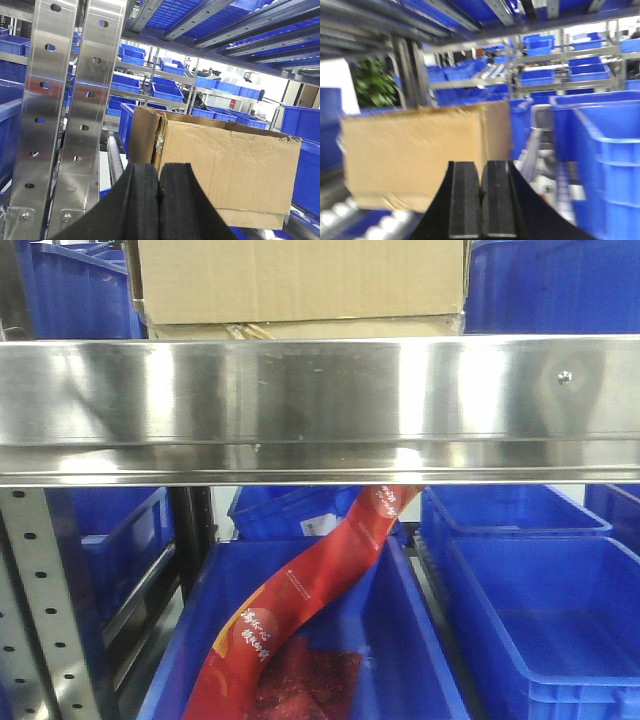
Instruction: Stack two boxes on right shelf middle
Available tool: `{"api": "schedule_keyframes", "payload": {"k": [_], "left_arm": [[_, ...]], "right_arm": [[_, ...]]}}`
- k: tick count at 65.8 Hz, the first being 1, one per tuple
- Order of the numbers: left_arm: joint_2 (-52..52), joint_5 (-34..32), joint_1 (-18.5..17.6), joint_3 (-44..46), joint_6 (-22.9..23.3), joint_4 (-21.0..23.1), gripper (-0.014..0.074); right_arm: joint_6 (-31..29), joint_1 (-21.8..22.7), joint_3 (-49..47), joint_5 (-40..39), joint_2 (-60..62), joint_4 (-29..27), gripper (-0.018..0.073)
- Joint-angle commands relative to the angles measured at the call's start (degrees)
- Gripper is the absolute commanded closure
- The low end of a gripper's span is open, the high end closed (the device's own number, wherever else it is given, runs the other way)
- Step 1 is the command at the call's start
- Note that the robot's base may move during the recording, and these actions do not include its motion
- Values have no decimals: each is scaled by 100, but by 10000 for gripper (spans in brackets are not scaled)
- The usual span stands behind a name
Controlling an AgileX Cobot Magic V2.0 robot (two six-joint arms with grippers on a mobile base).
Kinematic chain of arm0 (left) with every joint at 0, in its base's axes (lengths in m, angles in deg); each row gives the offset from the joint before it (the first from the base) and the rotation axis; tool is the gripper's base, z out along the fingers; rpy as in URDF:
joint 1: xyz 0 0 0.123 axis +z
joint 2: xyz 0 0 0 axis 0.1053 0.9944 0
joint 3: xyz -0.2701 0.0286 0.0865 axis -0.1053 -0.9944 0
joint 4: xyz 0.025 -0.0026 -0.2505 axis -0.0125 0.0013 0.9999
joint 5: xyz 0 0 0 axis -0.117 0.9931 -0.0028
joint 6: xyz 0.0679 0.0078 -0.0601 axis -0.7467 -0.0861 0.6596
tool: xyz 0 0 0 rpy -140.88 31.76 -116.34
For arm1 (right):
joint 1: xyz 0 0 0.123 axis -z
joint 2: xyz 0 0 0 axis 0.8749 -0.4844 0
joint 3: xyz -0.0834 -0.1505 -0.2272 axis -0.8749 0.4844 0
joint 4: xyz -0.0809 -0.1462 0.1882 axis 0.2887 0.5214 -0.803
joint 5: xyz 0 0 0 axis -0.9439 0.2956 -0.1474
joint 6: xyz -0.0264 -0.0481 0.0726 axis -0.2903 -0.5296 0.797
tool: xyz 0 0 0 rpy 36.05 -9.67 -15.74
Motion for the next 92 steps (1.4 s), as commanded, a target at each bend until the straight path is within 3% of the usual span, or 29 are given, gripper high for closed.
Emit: {"api": "schedule_keyframes", "payload": {"k": [1,5,16,23,42,92], "left_arm": [[-37,-114,34,-5,-14,2,690],[-37,-114,34,-5,-14,2,690],[-37,-114,34,-5,-14,2,690],[-37,-114,34,-5,-14,2,690],[-37,-114,34,-5,-14,2,690],[-32,-108,34,-5,-14,2,690]], "right_arm": [[-1910,198,204,77,215,-1110,724],[-2491,497,467,41,399,-1618,724],[-2492,1342,1345,-216,1003,-1881,724],[-2492,1644,1894,-216,1484,-1959,724],[-2492,1663,3076,-569,2271,-1959,724],[-2492,1648,3076,-576,2271,-1959,724]]}}
